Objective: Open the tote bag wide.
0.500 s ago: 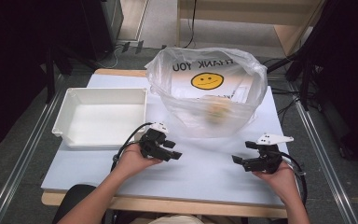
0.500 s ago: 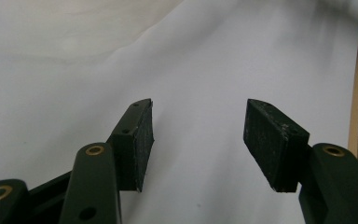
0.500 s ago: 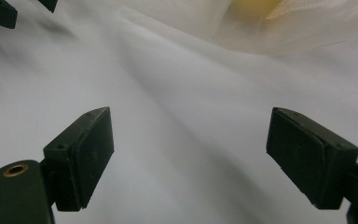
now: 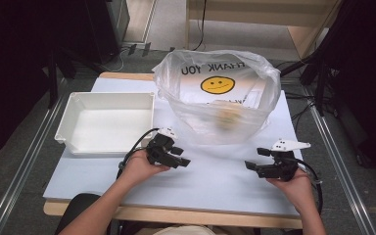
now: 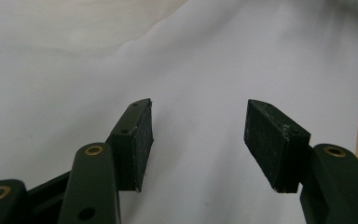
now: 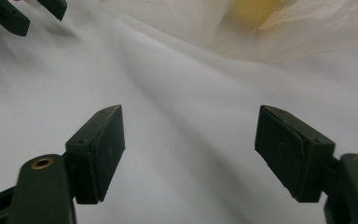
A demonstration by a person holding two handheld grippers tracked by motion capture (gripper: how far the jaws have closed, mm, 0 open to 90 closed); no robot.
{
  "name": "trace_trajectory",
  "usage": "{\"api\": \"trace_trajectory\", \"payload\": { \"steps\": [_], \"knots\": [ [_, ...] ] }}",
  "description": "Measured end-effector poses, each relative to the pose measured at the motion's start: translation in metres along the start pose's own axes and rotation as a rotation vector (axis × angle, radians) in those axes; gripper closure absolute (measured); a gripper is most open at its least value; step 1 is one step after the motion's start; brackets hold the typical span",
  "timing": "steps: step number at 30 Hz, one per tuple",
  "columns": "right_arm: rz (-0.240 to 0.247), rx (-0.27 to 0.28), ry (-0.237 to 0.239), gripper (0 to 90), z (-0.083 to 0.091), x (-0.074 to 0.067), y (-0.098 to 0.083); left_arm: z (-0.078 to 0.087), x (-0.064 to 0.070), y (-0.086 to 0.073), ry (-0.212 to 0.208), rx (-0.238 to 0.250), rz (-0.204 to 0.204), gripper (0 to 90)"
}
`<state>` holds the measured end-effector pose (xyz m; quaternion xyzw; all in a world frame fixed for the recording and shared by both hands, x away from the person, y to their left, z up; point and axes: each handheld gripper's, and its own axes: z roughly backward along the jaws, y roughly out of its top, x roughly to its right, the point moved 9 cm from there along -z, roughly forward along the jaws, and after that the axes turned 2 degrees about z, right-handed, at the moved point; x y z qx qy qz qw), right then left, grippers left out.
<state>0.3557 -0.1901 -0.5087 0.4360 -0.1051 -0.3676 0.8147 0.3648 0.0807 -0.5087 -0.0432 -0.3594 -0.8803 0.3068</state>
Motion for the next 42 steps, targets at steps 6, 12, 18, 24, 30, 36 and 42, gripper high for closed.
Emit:
{"api": "trace_trajectory", "payload": {
  "steps": [6, 12, 18, 24, 30, 36, 42],
  "knots": [
    [0.006, -0.007, -0.001, 28.0, 0.001, 0.003, -0.001, 0.002, -0.002, 0.001, -0.004, 0.006, 0.007, 42.5],
    [-0.004, -0.014, -0.001, 29.2, 0.002, 0.004, -0.001, 0.002, -0.002, 0.001, -0.004, 0.006, 0.011, 42.5],
    [-0.008, -0.005, -0.002, 31.3, 0.003, 0.006, 0.000, 0.002, -0.003, 0.001, -0.003, 0.008, 0.010, 42.5],
    [-0.019, -0.015, 0.010, 32.2, 0.003, 0.007, -0.002, 0.002, -0.003, 0.001, -0.002, 0.002, 0.010, 42.5],
    [-0.025, -0.019, 0.008, 33.6, 0.005, 0.009, -0.002, 0.003, -0.004, 0.001, -0.001, -0.001, 0.013, 42.5],
    [-0.057, 0.006, 0.006, 35.5, 0.009, 0.017, 0.004, 0.010, 0.000, 0.007, -0.020, 0.007, 0.032, 44.2],
    [-0.053, -0.010, -0.007, 37.0, 0.012, 0.022, 0.008, 0.017, 0.006, 0.013, -0.032, 0.015, 0.021, 45.7]
  ]
}}
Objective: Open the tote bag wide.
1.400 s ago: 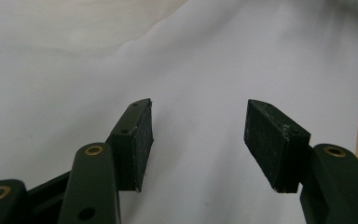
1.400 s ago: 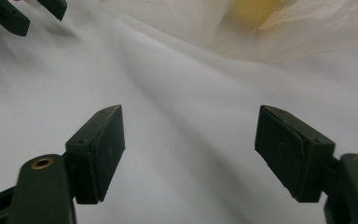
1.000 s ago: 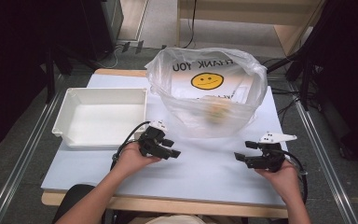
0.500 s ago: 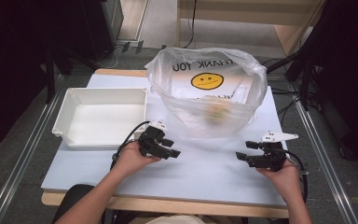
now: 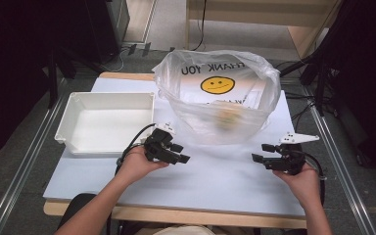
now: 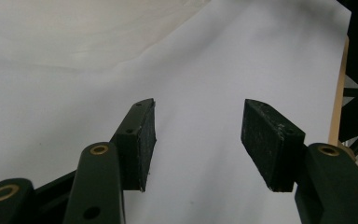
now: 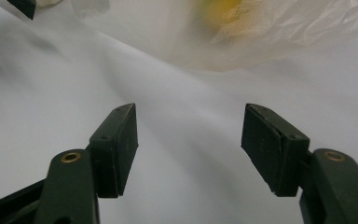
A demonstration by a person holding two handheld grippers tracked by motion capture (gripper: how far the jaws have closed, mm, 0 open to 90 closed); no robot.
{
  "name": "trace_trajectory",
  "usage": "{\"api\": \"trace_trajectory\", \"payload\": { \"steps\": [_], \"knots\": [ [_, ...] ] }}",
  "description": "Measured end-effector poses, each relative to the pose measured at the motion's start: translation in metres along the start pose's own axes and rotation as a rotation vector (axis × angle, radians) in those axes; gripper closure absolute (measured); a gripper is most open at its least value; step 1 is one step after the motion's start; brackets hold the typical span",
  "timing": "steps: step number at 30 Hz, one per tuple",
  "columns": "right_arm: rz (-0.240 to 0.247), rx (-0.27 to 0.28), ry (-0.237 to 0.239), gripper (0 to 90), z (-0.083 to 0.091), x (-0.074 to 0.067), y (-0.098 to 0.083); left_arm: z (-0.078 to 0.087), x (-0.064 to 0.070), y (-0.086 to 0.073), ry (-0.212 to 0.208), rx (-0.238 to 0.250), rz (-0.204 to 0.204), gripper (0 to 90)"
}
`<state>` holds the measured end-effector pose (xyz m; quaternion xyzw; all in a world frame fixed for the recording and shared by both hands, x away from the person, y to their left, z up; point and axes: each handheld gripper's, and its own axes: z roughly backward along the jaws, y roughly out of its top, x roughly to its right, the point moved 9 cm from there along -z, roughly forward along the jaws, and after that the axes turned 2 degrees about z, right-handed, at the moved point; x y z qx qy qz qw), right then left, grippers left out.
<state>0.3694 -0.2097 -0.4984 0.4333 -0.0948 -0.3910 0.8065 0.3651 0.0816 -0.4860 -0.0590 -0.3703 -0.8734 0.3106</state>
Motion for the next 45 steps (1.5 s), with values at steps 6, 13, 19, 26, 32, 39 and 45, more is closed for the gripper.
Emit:
{"api": "trace_trajectory", "payload": {
  "steps": [6, 13, 19, 26, 32, 39, 45],
  "knots": [
    [-0.019, -0.015, 0.009, 40.1, 0.005, 0.008, 0.007, 0.009, 0.000, 0.005, 0.007, -0.008, -0.007, 48.9],
    [-0.026, -0.001, 0.004, 43.7, 0.016, 0.020, 0.020, 0.020, 0.001, 0.011, -0.009, 0.004, -0.001, 54.5],
    [-0.031, 0.000, -0.003, 48.2, 0.026, 0.033, 0.030, 0.028, -0.002, 0.018, -0.013, 0.018, 0.008, 56.2],
    [-0.059, 0.003, 0.016, 55.1, 0.033, 0.039, 0.038, 0.037, -0.001, 0.027, -0.012, 0.024, -0.006, 56.1],
    [-0.074, -0.003, 0.020, 60.4, 0.036, 0.046, 0.047, 0.045, 0.001, 0.036, -0.010, 0.037, -0.018, 56.2],
    [-0.078, 0.005, 0.009, 69.9, 0.048, 0.056, 0.064, 0.052, 0.001, 0.045, -0.012, 0.036, -0.026, 56.8],
    [-0.110, 0.005, 0.014, 77.9, 0.055, 0.065, 0.079, 0.058, -0.001, 0.054, -0.019, 0.034, -0.025, 59.4]
  ]
}}
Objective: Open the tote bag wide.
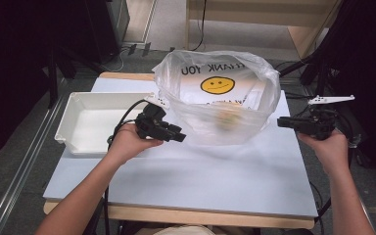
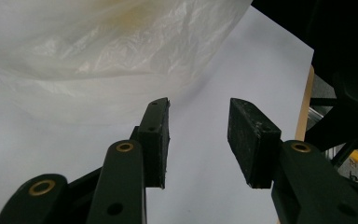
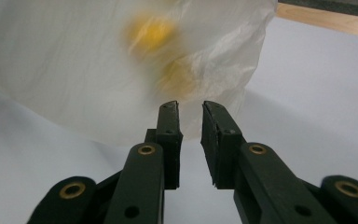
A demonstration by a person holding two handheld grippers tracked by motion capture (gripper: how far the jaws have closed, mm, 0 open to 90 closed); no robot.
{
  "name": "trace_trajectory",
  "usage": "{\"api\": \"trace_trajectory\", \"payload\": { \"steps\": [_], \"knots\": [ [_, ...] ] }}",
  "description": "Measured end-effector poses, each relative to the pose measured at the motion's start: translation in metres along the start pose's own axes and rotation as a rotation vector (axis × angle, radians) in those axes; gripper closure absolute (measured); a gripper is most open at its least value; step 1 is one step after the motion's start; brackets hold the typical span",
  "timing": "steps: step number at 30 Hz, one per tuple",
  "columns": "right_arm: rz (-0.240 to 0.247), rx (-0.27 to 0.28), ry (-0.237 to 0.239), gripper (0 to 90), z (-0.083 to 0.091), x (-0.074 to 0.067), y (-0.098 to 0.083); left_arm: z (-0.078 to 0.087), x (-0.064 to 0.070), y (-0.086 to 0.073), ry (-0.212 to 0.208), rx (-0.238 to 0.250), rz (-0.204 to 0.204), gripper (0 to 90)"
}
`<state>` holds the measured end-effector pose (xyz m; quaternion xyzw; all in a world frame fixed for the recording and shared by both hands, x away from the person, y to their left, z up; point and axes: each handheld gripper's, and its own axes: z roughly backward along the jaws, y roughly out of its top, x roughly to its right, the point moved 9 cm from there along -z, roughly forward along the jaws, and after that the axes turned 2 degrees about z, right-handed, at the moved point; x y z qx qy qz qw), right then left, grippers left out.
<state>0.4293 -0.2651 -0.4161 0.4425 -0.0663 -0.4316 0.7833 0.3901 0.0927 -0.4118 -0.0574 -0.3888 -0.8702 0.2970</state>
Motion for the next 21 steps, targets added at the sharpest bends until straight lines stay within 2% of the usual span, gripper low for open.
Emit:
{"api": "trace_trajectory", "payload": {
  "steps": [5, 11, 16, 19, 21],
  "knots": [
    [0.011, -0.002, -0.001, 81.0, 0.003, 0.002, 0.010, 0.004, 0.000, 0.008, -0.007, 0.000, 0.001, 61.0],
    [-0.010, -0.006, -0.005, 86.3, 0.008, 0.006, 0.029, 0.010, 0.004, 0.020, -0.009, -0.004, -0.018, 63.8],
    [0.004, 0.019, -0.019, 88.7, 0.013, 0.009, 0.043, 0.015, 0.002, 0.029, -0.010, 0.005, -0.016, 66.7],
    [-0.004, 0.025, -0.014, 89.3, 0.016, 0.009, 0.051, 0.019, 0.001, 0.036, -0.007, 0.018, -0.011, 70.7],
    [-0.003, 0.026, -0.017, 89.5, 0.018, 0.009, 0.057, 0.022, 0.001, 0.040, -0.005, 0.016, -0.027, 74.1]
  ]
}}
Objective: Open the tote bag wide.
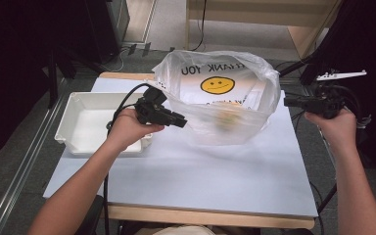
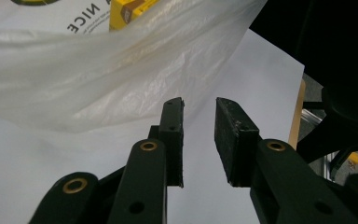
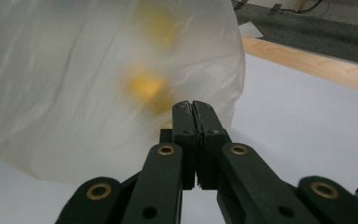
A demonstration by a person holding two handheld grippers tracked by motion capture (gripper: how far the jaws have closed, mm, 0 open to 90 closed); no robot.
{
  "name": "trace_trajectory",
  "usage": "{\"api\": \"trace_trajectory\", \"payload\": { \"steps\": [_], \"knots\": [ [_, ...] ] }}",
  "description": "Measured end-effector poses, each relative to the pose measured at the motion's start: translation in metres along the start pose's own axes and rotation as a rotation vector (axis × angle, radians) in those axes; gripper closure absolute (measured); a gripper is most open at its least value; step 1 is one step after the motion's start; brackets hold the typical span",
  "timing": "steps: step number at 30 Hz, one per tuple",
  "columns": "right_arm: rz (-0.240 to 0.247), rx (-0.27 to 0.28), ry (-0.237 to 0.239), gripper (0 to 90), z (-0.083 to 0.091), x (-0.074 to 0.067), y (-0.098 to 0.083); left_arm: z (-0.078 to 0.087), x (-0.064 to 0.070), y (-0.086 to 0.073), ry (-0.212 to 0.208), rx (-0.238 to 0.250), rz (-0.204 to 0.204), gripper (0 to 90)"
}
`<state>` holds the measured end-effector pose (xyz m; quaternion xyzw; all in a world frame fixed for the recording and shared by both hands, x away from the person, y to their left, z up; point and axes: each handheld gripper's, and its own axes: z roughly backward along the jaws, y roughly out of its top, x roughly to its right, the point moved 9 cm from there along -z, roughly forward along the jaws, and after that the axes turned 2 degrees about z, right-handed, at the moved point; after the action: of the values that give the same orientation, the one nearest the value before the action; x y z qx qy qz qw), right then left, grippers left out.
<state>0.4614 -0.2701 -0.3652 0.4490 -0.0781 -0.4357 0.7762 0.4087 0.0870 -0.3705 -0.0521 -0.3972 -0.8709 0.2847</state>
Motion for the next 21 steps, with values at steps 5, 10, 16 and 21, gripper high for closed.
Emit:
{"api": "trace_trajectory", "payload": {
  "steps": [5, 10, 16, 21],
  "knots": [
    [0.010, 0.010, -0.002, 89.4, 0.005, 0.000, 0.016, 0.006, 0.000, 0.013, 0.007, 0.009, -0.019, 80.6],
    [0.002, 0.025, 0.006, 89.5, 0.009, 0.002, 0.029, 0.010, 0.000, 0.024, -0.004, 0.017, -0.030, 85.1],
    [0.021, 0.034, 0.007, 89.5, 0.011, -0.002, 0.049, 0.014, -0.006, 0.038, 0.000, 0.024, -0.023, 86.3],
    [0.026, 0.039, 0.009, 89.4, 0.014, -0.003, 0.066, 0.015, -0.007, 0.047, -0.001, 0.024, -0.031, 86.3]
  ]
}}
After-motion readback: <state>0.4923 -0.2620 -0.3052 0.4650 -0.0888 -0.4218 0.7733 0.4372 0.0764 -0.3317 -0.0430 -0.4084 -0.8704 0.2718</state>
